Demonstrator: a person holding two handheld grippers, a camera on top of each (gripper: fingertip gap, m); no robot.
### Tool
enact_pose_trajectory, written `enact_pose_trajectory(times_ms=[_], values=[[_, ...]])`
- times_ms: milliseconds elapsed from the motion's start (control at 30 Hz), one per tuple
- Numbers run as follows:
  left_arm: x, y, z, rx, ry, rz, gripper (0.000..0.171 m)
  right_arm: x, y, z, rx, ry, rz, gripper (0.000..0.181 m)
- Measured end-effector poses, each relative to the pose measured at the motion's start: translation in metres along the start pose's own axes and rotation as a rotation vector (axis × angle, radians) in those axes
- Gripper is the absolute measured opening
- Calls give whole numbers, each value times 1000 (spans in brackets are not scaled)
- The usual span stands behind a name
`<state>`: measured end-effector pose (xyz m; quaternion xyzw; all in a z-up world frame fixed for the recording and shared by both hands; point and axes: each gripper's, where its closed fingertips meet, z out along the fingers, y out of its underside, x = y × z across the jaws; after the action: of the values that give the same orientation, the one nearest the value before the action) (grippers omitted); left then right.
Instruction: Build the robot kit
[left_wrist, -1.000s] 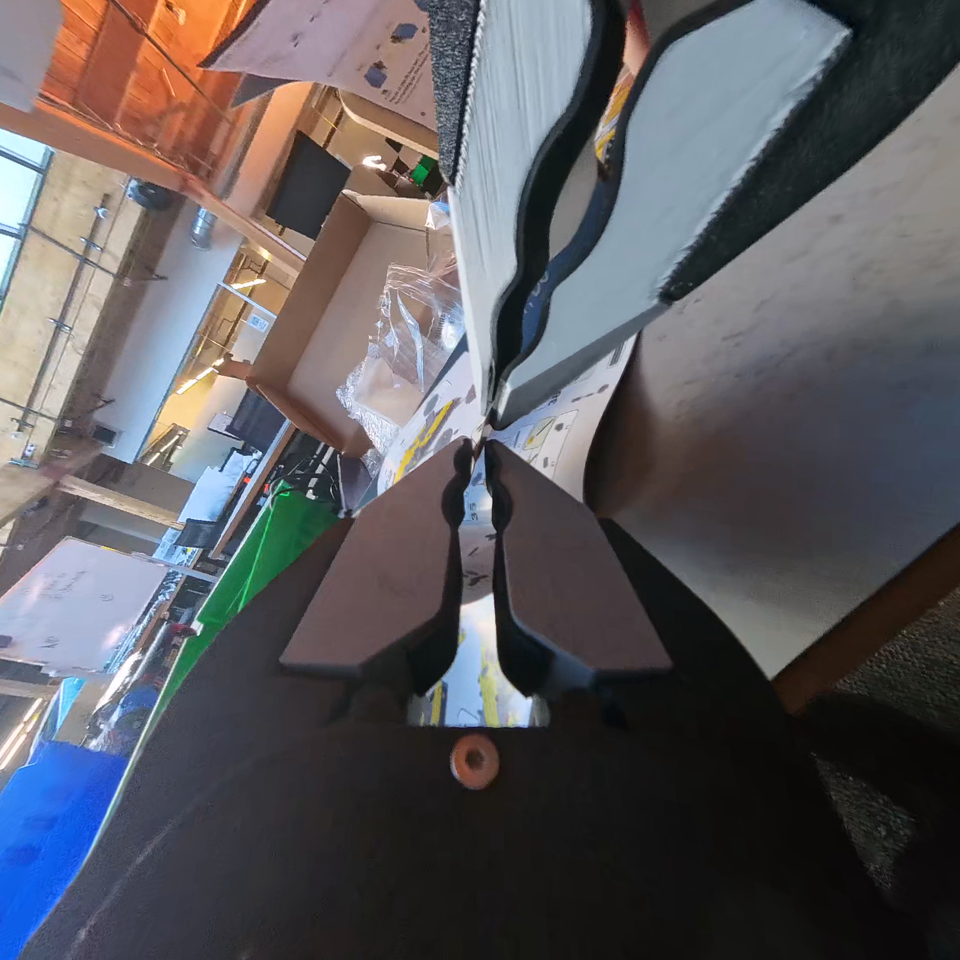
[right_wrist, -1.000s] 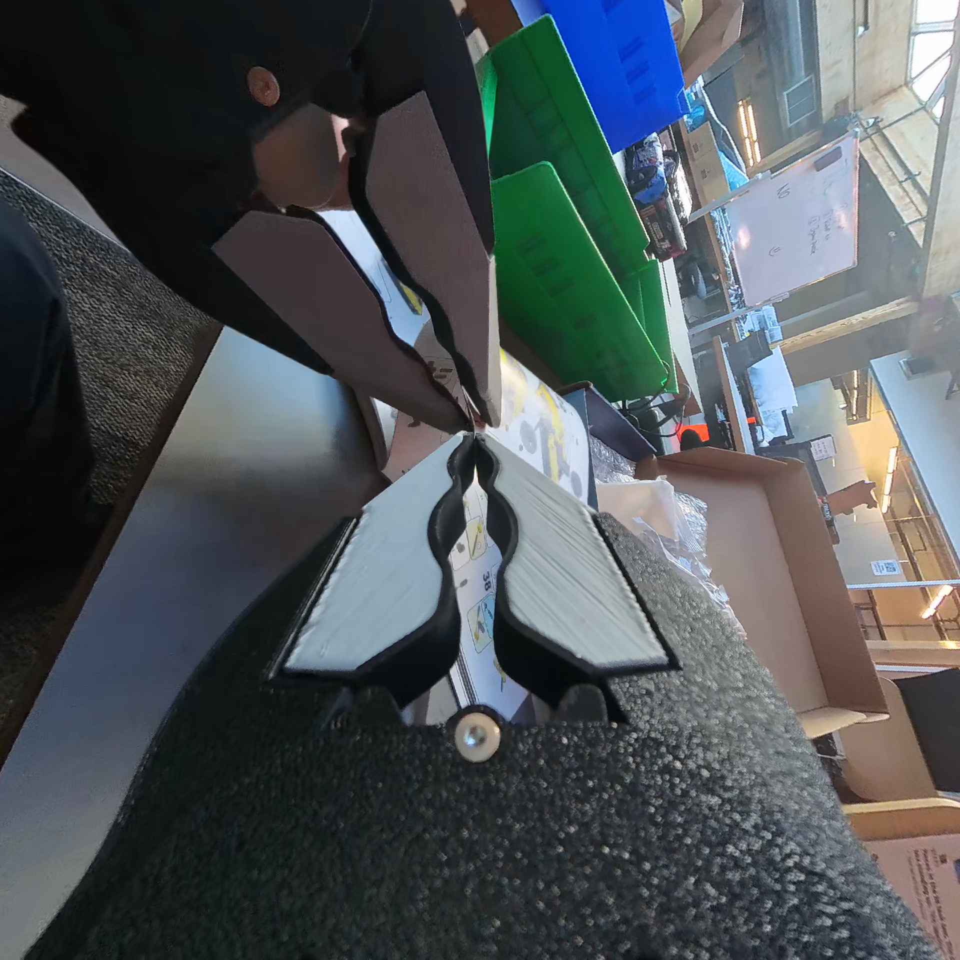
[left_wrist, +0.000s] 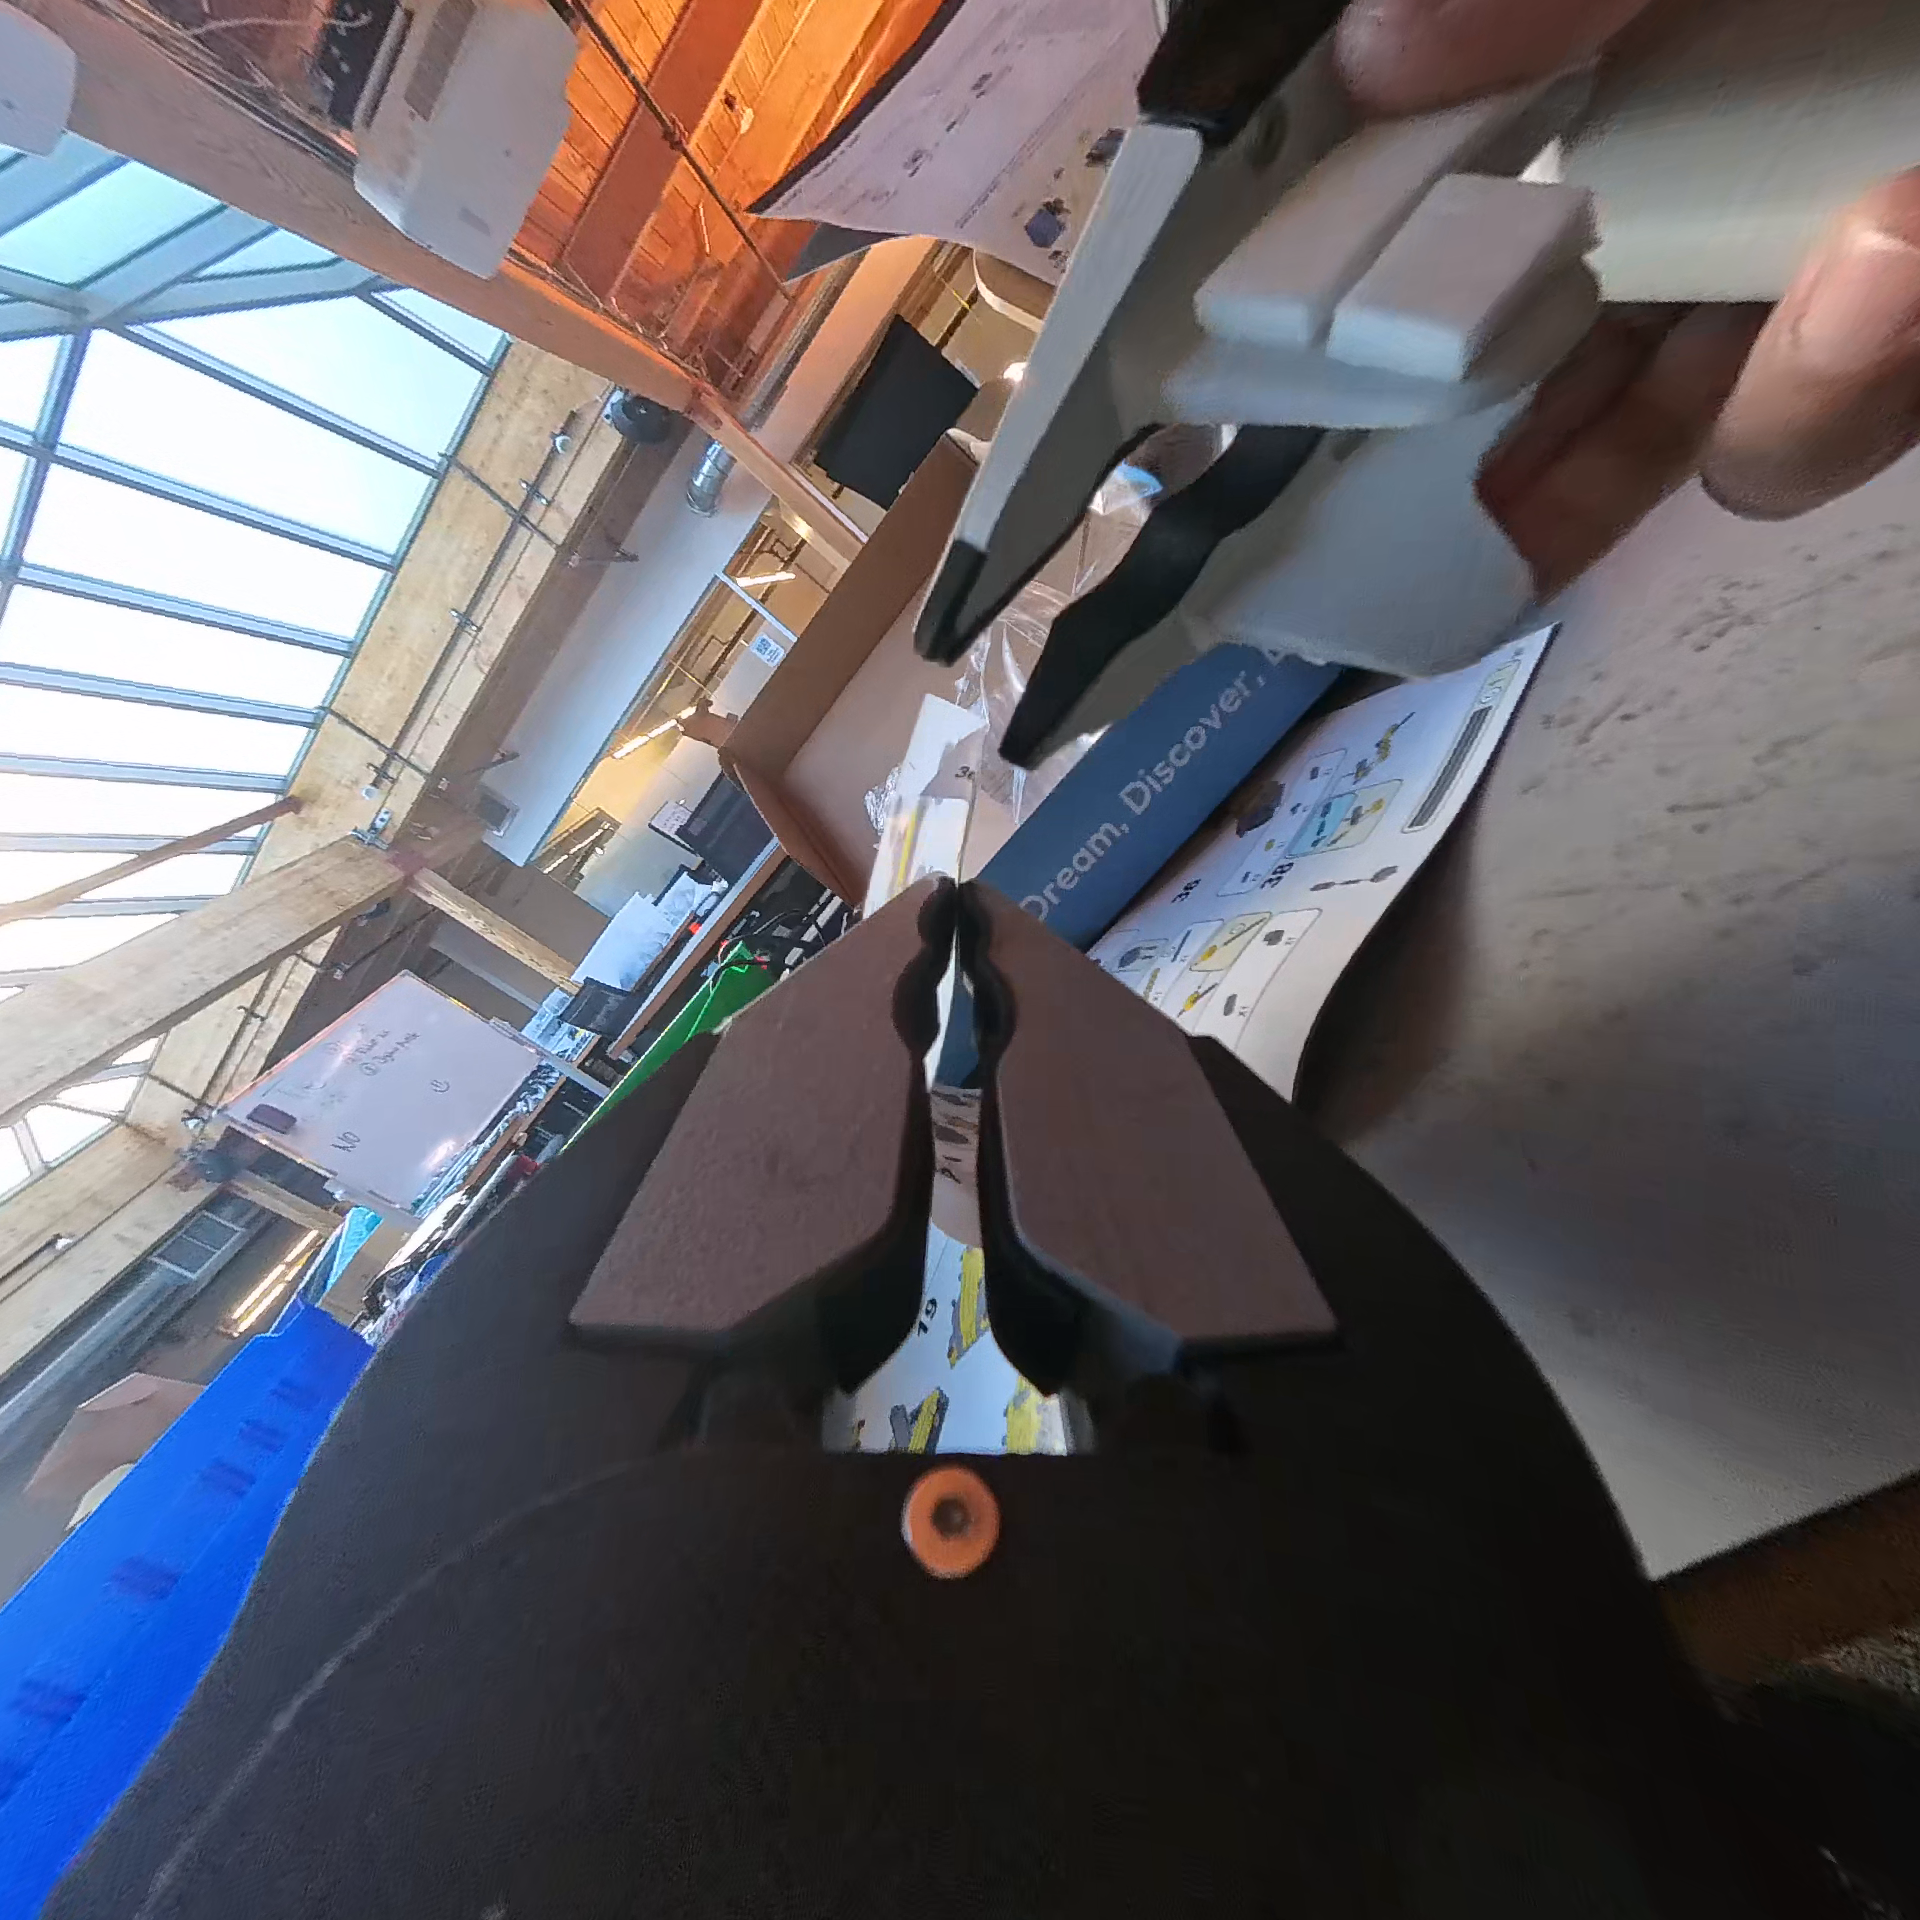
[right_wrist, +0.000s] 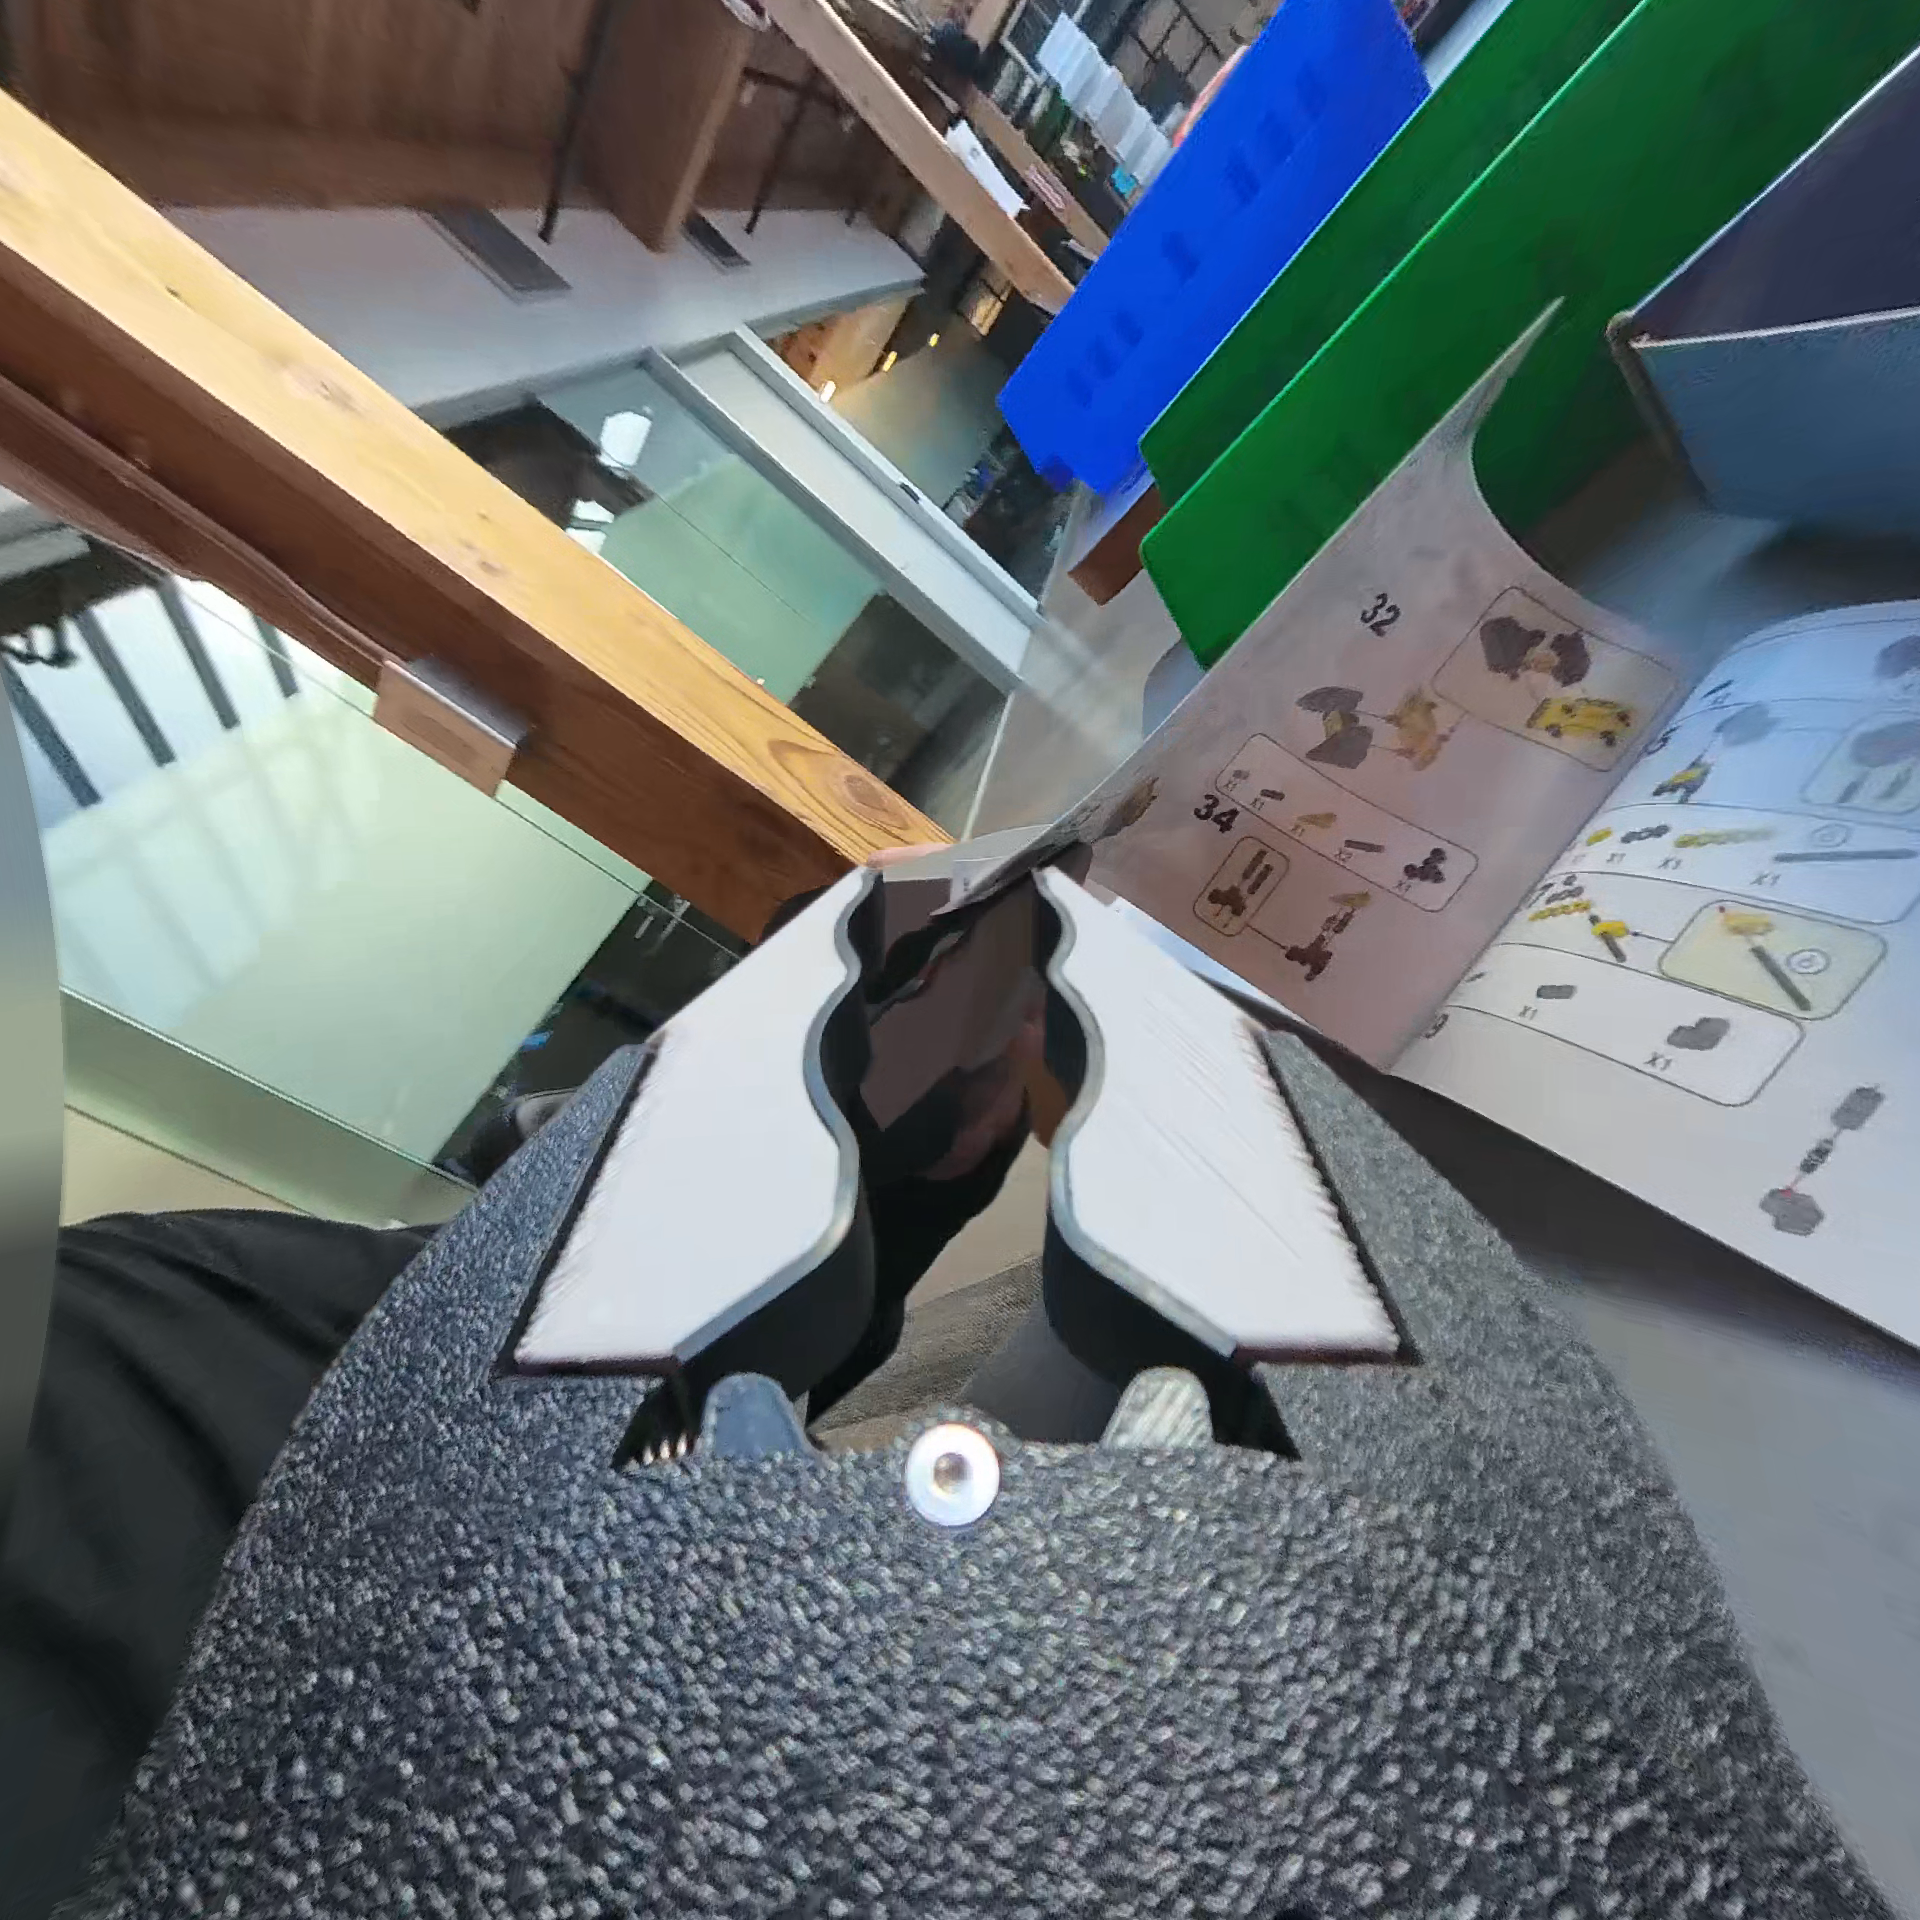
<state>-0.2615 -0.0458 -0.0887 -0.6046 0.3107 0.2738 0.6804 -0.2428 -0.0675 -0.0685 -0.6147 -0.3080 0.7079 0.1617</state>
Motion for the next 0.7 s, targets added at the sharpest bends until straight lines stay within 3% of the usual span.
enact_pose_trajectory(times_ms=[100,367,500,533,600,700], values=[[3,0,1,2,8,2,0,2,4,2,-17,-11,16,26],[-1,2,1,-1,1,-13,0,3,6,8,-21,-32,-3,0],[6,-1,1,16,39,-29,0,1,5,10,-22,-35,-32,0],[10,-3,1,25,75,-57,0,1,4,9,-23,-28,-47,0],[21,-9,-1,64,191,-166,18,6,1,7,-18,22,-105,0],[25,-17,-6,103,357,-427,34,14,-1,3,-45,123,-227,0]])
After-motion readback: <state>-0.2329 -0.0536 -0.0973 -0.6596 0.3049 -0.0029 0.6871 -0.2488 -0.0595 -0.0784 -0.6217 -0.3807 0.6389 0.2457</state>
